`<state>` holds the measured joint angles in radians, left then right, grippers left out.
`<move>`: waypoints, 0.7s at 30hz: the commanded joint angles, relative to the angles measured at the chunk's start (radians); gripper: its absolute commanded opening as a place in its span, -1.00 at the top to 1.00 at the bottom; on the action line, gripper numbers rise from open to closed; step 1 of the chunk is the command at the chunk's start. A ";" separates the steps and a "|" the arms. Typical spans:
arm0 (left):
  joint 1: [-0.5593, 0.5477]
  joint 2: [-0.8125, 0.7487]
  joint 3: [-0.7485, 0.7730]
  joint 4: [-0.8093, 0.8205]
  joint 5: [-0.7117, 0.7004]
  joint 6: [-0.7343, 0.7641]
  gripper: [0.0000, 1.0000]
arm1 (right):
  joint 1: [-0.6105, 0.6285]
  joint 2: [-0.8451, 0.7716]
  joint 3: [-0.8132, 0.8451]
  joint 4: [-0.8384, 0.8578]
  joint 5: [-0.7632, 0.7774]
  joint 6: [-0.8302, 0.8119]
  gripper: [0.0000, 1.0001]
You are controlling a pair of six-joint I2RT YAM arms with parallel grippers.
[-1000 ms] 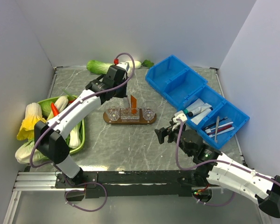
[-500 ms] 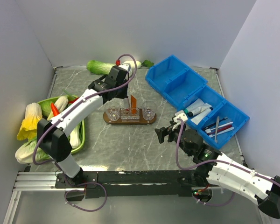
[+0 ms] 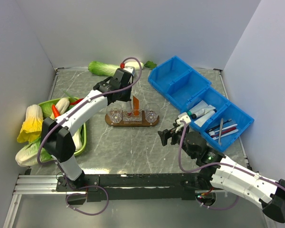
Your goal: Prepare toiletry sets of a toothbrush and toothpaste on the tray
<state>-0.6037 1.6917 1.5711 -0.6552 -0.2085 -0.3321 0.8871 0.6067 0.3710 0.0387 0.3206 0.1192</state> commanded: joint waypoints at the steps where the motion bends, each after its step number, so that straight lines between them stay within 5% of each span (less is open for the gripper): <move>1: -0.004 0.002 0.006 0.057 -0.029 0.019 0.99 | -0.011 0.004 -0.006 0.041 -0.005 0.013 -0.93; 21: -0.011 0.008 -0.010 0.045 -0.015 0.027 0.99 | -0.022 0.008 -0.009 0.046 -0.015 0.017 -0.94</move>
<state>-0.6067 1.7081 1.5620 -0.6556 -0.2077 -0.3256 0.8761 0.6121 0.3695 0.0441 0.3061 0.1230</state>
